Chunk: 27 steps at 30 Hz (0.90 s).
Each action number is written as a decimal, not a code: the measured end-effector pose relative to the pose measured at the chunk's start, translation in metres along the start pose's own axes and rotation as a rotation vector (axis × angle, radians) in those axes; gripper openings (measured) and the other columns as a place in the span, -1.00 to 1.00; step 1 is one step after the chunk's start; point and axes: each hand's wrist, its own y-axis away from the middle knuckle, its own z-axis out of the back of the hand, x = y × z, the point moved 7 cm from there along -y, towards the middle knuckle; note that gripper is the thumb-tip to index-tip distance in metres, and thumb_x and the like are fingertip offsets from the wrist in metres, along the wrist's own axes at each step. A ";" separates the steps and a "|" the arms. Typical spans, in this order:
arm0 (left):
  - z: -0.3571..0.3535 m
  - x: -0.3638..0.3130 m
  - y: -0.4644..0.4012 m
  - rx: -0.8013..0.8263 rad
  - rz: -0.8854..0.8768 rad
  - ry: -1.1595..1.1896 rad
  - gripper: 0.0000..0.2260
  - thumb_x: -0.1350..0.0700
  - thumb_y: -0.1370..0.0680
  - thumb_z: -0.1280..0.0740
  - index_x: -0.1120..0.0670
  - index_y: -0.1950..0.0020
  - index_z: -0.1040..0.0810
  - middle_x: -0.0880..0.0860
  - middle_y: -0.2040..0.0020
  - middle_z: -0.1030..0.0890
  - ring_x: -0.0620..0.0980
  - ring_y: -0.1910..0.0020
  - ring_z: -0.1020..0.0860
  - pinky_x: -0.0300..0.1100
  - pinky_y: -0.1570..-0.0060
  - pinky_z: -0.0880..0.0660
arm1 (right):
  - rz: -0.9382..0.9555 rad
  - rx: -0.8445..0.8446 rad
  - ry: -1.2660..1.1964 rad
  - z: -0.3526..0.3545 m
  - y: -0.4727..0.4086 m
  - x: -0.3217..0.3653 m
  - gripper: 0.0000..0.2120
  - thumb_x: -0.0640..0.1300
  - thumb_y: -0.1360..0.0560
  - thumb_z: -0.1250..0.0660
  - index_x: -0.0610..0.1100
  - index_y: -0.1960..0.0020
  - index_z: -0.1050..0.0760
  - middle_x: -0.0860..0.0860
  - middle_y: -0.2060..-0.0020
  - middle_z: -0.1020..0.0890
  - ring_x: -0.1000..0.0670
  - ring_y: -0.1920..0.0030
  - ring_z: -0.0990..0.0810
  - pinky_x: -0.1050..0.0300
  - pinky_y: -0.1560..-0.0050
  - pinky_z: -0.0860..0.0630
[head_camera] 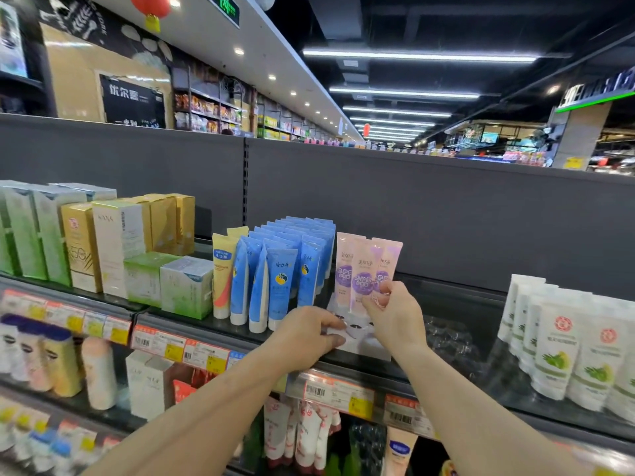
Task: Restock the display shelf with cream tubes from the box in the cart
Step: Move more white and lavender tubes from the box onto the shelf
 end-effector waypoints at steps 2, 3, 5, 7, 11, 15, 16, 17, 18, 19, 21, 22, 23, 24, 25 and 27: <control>0.000 -0.002 0.000 0.001 -0.001 -0.033 -0.69 -0.01 -0.55 -0.36 -0.07 -0.30 -0.54 -0.10 -0.33 -0.51 -0.11 -0.25 -0.48 -0.19 -0.26 -0.39 | 0.045 0.037 0.101 0.001 0.004 0.003 -0.83 -0.01 -0.53 -0.36 0.03 -0.03 -0.37 0.14 0.09 -0.49 0.17 0.20 -0.47 0.37 0.27 -0.34; -0.001 -0.003 0.001 -0.010 -0.008 -0.056 -0.68 -0.02 -0.55 -0.36 -0.07 -0.30 -0.54 -0.10 -0.31 -0.52 -0.11 -0.24 -0.48 -0.17 -0.27 -0.41 | 0.073 0.059 0.188 0.001 0.006 0.004 -0.87 0.01 -0.55 -0.32 0.02 -0.01 -0.39 0.13 0.11 -0.48 0.16 0.20 -0.46 0.37 0.29 -0.31; -0.001 -0.007 0.004 -0.051 -0.050 -0.095 -0.68 -0.06 -0.54 -0.35 -0.06 -0.28 -0.54 -0.10 -0.24 -0.55 -0.11 -0.18 -0.50 -0.11 -0.23 -0.45 | 0.143 0.094 0.389 -0.001 0.010 0.008 -0.84 0.08 -0.58 -0.23 -0.01 0.01 -0.46 0.10 0.16 -0.46 0.10 0.15 -0.48 0.30 0.30 -0.29; 0.001 -0.010 0.012 -0.091 -0.112 -0.107 -0.72 -0.08 -0.53 -0.34 -0.05 -0.22 -0.55 -0.10 -0.11 -0.58 -0.12 -0.06 -0.52 -0.07 -0.12 -0.51 | 0.233 0.103 0.608 -0.005 0.018 0.012 -0.70 0.16 -0.58 -0.10 0.00 -0.03 -0.49 0.09 0.11 -0.51 0.00 0.03 -0.51 0.18 0.18 -0.37; 0.013 -0.006 0.039 -0.142 -0.193 -0.129 -0.84 -0.04 -0.51 -0.35 0.02 0.02 -0.56 -0.06 0.16 -0.54 -0.11 0.16 -0.48 -0.03 0.08 -0.51 | 0.297 0.146 0.790 -0.019 0.044 0.037 -0.51 0.23 -0.56 -0.01 -0.02 -0.32 -0.39 -0.01 -0.23 -0.49 -0.10 -0.27 -0.39 -0.08 -0.34 -0.26; 0.047 0.034 0.084 -0.174 -0.160 -0.103 -0.77 0.01 -0.51 -0.37 0.00 -0.16 -0.58 -0.10 -0.08 -0.59 -0.15 -0.05 -0.51 -0.26 -0.06 -0.45 | 0.336 0.294 0.885 -0.061 0.084 0.085 -0.48 0.25 -0.56 0.00 -0.03 -0.37 -0.33 -0.07 -0.32 -0.42 -0.16 -0.37 -0.28 -0.16 -0.42 -0.14; 0.060 0.051 0.099 -0.181 -0.129 -0.107 -0.74 0.00 -0.51 -0.38 -0.01 -0.18 -0.57 -0.09 -0.11 -0.59 -0.14 -0.08 -0.51 -0.30 -0.02 -0.43 | 0.338 0.340 0.879 -0.078 0.096 0.098 -0.46 0.27 -0.55 0.04 -0.02 -0.36 -0.34 -0.07 -0.32 -0.42 -0.15 -0.39 -0.27 -0.16 -0.42 -0.15; 0.072 0.072 0.114 -0.191 -0.098 -0.126 -0.73 -0.03 -0.51 -0.37 -0.01 -0.19 -0.56 -0.07 -0.10 -0.60 -0.10 -0.10 -0.52 -0.27 -0.01 -0.43 | 0.339 0.390 0.859 -0.097 0.110 0.112 -0.44 0.28 -0.55 0.06 -0.02 -0.36 -0.34 -0.07 -0.33 -0.42 -0.15 -0.39 -0.27 -0.15 -0.42 -0.16; 0.087 0.094 0.133 -0.193 -0.041 -0.161 -0.71 -0.05 -0.51 -0.35 -0.02 -0.20 -0.55 -0.05 -0.11 -0.60 -0.04 -0.12 -0.53 -0.21 -0.04 -0.45 | 0.343 0.435 0.831 -0.119 0.126 0.127 -0.44 0.28 -0.56 0.06 -0.02 -0.38 -0.32 -0.07 -0.35 -0.41 -0.15 -0.40 -0.27 -0.15 -0.42 -0.17; 0.103 0.120 0.153 -0.203 0.015 -0.195 -0.69 -0.07 -0.53 -0.33 -0.03 -0.25 -0.53 -0.05 -0.14 -0.59 0.00 -0.15 -0.52 -0.17 -0.09 -0.45 | 0.350 0.488 0.804 -0.145 0.142 0.141 -0.45 0.27 -0.57 0.04 -0.01 -0.41 -0.30 -0.08 -0.37 -0.39 -0.15 -0.41 -0.26 -0.14 -0.43 -0.16; 0.139 0.174 0.200 -0.206 0.166 -0.274 -0.60 -0.10 -0.56 -0.30 -0.02 -0.37 -0.45 -0.04 -0.26 -0.52 0.02 -0.24 -0.48 -0.16 -0.19 -0.40 | 0.384 0.589 0.749 -0.199 0.182 0.174 -0.48 0.25 -0.58 0.00 0.00 -0.43 -0.29 -0.08 -0.40 -0.37 -0.16 -0.43 -0.25 -0.16 -0.43 -0.16; 0.159 0.201 0.226 -0.204 0.243 -0.310 -0.55 -0.13 -0.56 -0.28 -0.01 -0.41 -0.41 -0.03 -0.31 -0.49 0.03 -0.28 -0.46 -0.15 -0.23 -0.39 | 0.402 0.631 0.709 -0.229 0.202 0.190 -0.49 0.25 -0.58 -0.02 0.00 -0.42 -0.31 -0.09 -0.40 -0.37 -0.17 -0.43 -0.24 -0.17 -0.42 -0.17; 0.180 0.227 0.253 -0.211 0.303 -0.337 -0.52 -0.16 -0.56 -0.27 -0.01 -0.44 -0.38 -0.01 -0.36 -0.46 0.03 -0.32 -0.43 -0.12 -0.27 -0.39 | 0.419 0.664 0.670 -0.258 0.222 0.207 -0.50 0.24 -0.58 -0.04 -0.01 -0.39 -0.33 -0.10 -0.37 -0.39 -0.19 -0.43 -0.26 -0.18 -0.39 -0.20; 0.200 0.250 0.281 -0.215 0.351 -0.370 -0.50 -0.16 -0.56 -0.26 0.01 -0.44 -0.37 0.01 -0.39 -0.44 0.04 -0.36 -0.40 -0.10 -0.31 -0.36 | 0.445 0.687 0.647 -0.287 0.242 0.225 -0.51 0.23 -0.57 -0.06 -0.04 -0.37 -0.33 -0.13 -0.34 -0.42 -0.21 -0.41 -0.29 -0.17 -0.36 -0.23; 0.219 0.273 0.308 -0.227 0.389 -0.407 -0.49 -0.18 -0.56 -0.25 0.02 -0.45 -0.37 0.03 -0.41 -0.43 0.05 -0.39 -0.37 -0.09 -0.35 -0.33 | 0.471 0.707 0.638 -0.316 0.262 0.242 -0.49 0.24 -0.57 -0.07 -0.07 -0.37 -0.31 -0.14 -0.32 -0.43 -0.22 -0.39 -0.32 -0.17 -0.33 -0.25; 0.254 0.310 0.363 -0.235 0.462 -0.499 -0.46 -0.23 -0.54 -0.19 0.04 -0.43 -0.39 0.05 -0.42 -0.42 0.06 -0.41 -0.34 -0.08 -0.38 -0.29 | 0.531 0.740 0.623 -0.367 0.302 0.278 -0.40 0.28 -0.56 -0.06 -0.09 -0.43 -0.25 -0.15 -0.35 -0.40 -0.20 -0.37 -0.34 -0.16 -0.34 -0.25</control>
